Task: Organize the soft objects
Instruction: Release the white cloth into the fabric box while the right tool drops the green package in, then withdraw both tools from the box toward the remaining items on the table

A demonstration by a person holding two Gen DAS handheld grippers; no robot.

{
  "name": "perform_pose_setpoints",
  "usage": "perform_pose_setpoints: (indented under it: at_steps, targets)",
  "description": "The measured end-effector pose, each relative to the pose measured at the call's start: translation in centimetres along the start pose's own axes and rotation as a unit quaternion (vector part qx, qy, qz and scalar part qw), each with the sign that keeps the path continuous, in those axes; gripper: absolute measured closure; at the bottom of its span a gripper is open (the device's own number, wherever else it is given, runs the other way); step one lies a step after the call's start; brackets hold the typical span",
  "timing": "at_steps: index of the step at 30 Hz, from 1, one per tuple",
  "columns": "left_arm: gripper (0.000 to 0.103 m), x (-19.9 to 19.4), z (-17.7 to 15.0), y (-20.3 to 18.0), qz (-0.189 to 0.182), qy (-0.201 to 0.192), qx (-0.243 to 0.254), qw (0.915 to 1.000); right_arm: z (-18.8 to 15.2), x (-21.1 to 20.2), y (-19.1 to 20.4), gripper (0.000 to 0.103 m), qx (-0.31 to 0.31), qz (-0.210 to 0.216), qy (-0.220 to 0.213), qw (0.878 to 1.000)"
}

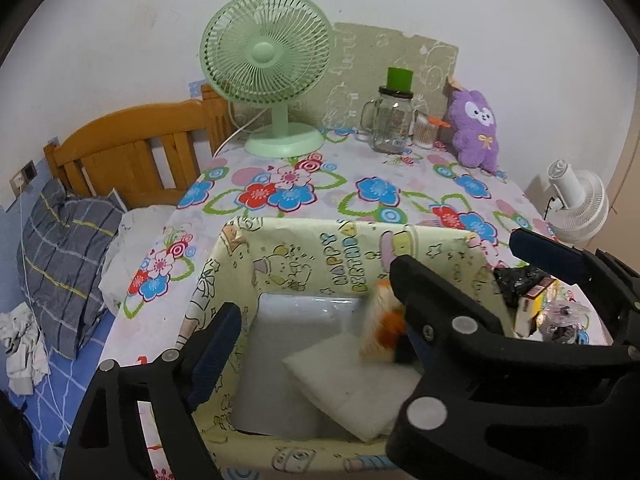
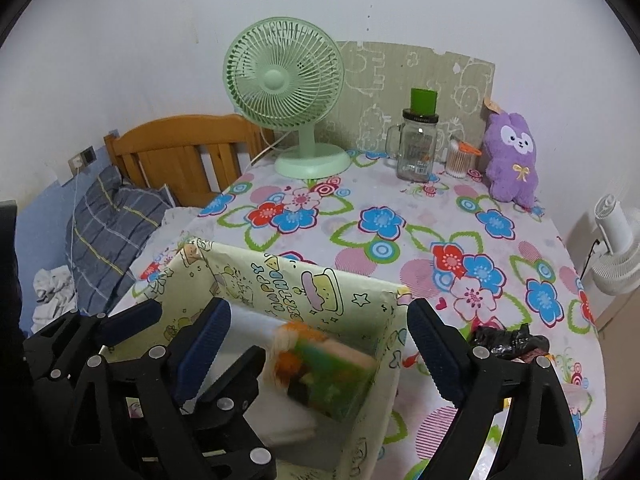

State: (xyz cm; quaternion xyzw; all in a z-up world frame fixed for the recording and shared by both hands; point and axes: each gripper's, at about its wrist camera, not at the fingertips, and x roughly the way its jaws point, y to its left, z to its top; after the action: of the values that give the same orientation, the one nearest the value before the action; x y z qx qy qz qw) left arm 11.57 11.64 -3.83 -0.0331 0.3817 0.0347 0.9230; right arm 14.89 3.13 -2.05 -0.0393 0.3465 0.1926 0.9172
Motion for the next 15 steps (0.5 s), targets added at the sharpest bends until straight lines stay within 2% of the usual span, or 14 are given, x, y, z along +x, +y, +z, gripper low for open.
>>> perform_pose_setpoints:
  at_steps: [15]
  targets:
    - [0.005,-2.9,-0.1,-3.0,0.005,-0.034,0.022,0.9992,-0.5,-4.0,-1.8,0.011,0.005,-0.014,-0.023,1.000]
